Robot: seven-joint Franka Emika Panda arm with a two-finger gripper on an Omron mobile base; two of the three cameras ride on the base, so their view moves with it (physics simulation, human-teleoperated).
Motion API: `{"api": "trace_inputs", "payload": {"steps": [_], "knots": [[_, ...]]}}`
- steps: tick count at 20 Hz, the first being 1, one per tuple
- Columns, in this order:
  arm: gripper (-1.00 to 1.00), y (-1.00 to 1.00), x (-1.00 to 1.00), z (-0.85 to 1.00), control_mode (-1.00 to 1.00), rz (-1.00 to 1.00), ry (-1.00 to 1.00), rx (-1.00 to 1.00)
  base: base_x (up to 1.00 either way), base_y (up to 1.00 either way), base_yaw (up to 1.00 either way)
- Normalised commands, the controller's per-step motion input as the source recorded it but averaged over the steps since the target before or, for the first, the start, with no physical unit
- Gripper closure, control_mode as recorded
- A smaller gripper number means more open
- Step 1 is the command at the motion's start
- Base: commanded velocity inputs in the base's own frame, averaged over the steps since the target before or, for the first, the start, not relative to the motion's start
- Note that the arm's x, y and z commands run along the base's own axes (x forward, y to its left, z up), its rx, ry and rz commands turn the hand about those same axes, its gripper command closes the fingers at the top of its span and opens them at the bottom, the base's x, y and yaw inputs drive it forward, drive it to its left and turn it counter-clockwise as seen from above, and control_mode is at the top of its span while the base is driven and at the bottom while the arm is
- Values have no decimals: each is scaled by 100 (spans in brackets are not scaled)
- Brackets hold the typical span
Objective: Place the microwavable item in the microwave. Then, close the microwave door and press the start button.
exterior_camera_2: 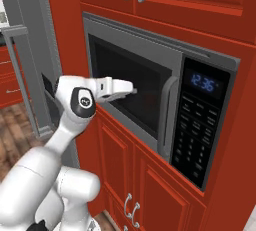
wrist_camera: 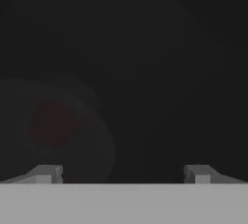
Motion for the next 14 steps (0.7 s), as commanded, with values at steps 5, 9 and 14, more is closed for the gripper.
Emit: {"api": "trace_inputs", "payload": {"steps": [5,9,14], "knots": [[-100,-15,37,0,-100,0,0,4,0,0,0],[-100,0,-24,0,-100,0,-1,2,0,0,0],[-100,10,-92,0,-100,0,-13,0,0,0,0]]}}
